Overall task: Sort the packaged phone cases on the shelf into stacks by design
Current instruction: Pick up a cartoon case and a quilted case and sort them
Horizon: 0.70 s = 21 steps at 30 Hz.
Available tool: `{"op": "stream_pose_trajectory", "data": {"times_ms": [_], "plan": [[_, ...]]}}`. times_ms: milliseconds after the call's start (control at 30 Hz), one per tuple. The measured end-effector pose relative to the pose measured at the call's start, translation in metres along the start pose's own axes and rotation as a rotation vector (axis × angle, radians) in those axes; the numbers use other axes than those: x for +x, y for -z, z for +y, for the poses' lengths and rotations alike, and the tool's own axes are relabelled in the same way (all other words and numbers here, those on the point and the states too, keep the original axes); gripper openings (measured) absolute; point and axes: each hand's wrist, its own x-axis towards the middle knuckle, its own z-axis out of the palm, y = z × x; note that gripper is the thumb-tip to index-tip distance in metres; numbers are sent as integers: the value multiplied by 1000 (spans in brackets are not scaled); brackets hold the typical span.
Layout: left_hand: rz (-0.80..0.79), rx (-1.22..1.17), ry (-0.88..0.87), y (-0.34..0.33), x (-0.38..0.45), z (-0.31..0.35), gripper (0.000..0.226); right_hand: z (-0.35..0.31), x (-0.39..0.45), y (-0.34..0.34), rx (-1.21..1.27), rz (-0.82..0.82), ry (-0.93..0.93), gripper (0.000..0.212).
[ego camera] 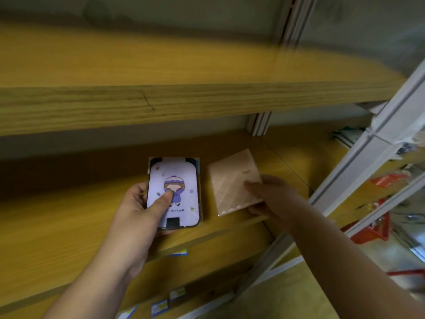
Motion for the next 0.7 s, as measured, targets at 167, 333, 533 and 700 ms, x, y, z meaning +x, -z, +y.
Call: {"op": "stream_pose_trajectory", "data": {"times_ms": [167, 333, 533, 700], "plan": [[56, 18, -8, -18, -15, -4, 29, 3, -21, 25, 212, -62, 47, 15], [117, 19, 0, -47, -42, -11, 25, 6, -44, 60, 329, -102, 101, 16], [167, 58, -11, -101, -91, -25, 23, 19, -84, 114, 290, -198, 126, 21], [168, 40, -7, -156, -143, -41, 18, 29, -119, 182, 239, -328, 184, 28]]}}
